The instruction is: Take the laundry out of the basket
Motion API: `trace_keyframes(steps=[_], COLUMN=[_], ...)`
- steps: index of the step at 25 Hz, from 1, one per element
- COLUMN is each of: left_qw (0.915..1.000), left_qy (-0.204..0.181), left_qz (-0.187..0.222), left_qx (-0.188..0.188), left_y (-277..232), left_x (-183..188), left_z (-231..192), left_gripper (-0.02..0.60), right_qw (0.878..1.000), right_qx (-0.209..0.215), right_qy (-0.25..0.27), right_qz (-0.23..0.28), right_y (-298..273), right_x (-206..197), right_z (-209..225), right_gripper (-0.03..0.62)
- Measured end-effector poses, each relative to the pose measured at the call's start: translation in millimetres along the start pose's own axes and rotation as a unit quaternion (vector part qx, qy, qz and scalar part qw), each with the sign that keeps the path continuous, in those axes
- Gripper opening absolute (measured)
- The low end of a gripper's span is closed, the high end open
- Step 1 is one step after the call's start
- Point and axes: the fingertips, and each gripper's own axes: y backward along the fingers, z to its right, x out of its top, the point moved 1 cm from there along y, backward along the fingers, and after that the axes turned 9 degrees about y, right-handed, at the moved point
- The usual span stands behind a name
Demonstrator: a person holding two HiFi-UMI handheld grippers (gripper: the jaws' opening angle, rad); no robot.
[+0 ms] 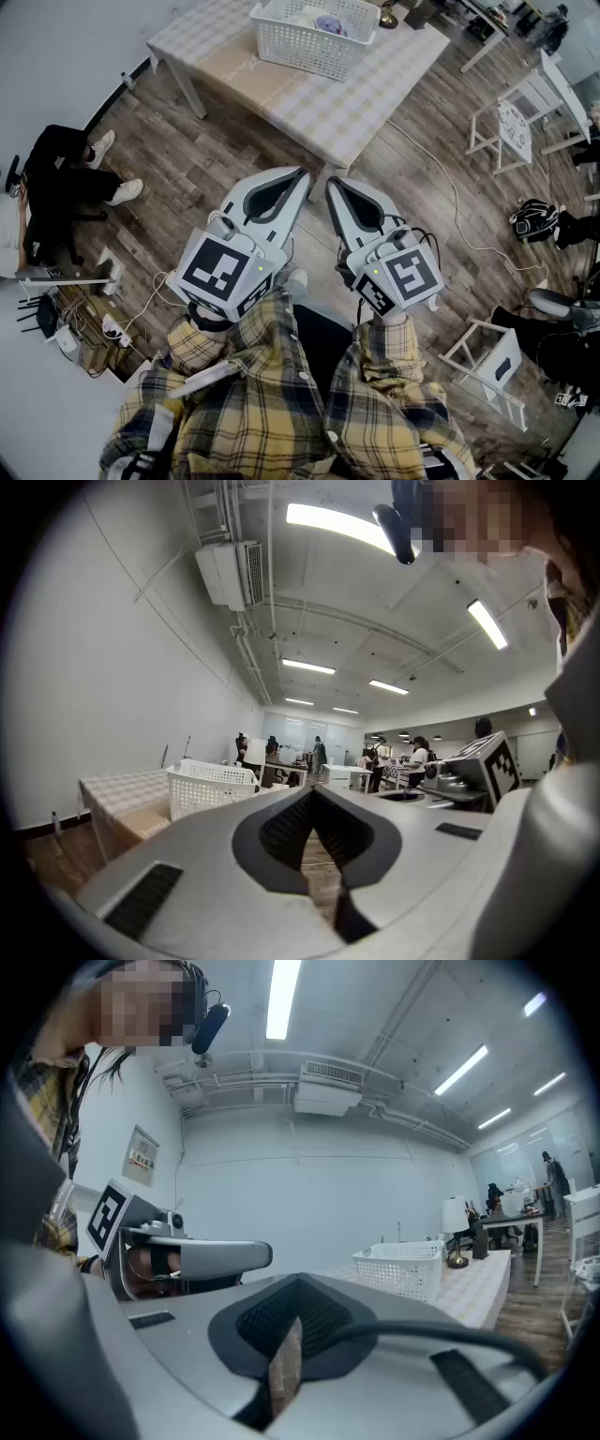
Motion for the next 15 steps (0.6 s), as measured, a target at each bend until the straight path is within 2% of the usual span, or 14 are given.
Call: trace_keyframes(steps=[15], left_qw=[0.9997], left_qy=[0.001], left_qz=[0.019], left_qx=[0.014], left_y=[-4], left_x=[-3], left_z=[22], left_gripper=[0.012], right_qw=[1.0], right_qx=[0.008], right_qy=[0.0], right_qz=[0.017], right_y=[26], right_x=[1], right_z=[10], right_gripper=[0.0])
